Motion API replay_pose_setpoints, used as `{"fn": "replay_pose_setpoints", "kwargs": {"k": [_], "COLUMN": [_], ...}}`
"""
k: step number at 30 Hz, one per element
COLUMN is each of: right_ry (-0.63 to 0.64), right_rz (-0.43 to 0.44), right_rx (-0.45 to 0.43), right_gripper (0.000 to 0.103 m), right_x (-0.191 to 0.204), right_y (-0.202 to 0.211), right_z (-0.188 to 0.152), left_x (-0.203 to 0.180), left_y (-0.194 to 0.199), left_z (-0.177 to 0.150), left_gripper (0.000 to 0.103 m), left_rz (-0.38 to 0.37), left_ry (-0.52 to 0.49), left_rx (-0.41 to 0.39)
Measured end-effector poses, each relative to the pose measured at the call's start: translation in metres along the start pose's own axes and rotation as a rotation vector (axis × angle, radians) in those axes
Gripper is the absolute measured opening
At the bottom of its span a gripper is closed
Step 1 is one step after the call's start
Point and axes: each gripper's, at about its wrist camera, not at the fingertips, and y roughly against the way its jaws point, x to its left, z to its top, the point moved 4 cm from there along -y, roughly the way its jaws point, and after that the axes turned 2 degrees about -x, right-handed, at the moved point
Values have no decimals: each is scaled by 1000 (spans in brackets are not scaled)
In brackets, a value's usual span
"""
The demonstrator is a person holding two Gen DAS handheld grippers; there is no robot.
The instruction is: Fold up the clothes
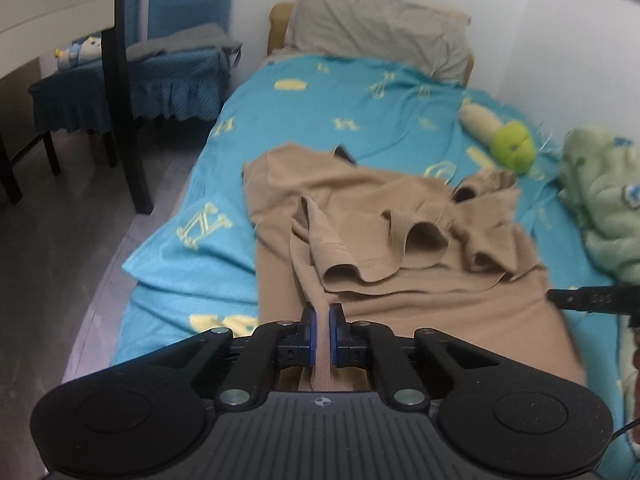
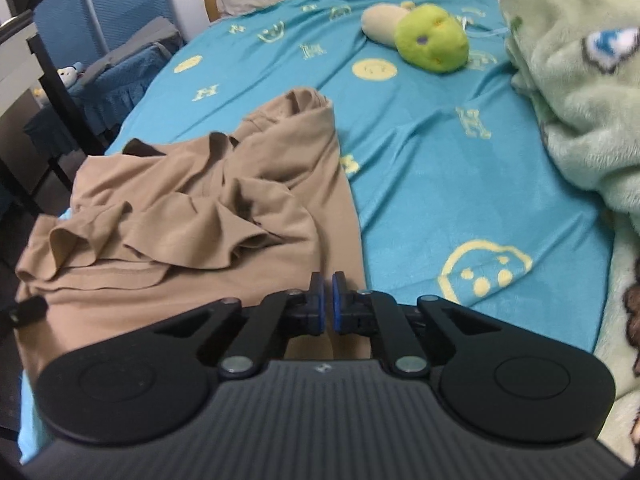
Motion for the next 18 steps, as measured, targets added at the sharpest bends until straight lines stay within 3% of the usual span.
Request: {"fn": "replay_pose_setpoints", "kwargs": {"k": [6, 11, 13, 18], "right_ry": [-6, -28, -32, -26], "right_rz": [-1, 5, 4, 4], "right_rx": [22, 20, 10, -47], "right_gripper": [7, 9, 9, 10], "right_x": [-1, -1, 0, 3], "right_y": [-7, -5, -1, 23], "right_z": [-2, -3, -2, 3], "left_x": [2, 4, 4, -4], "left_y": [-6, 5, 16, 58], "left_z": [-3, 0, 1, -4], "left_gripper": [10, 26, 49, 81], "left_rz": [13, 25, 21, -27], "left_ry": [4, 36, 58, 131], "left_rx": [17, 13, 6, -26]}}
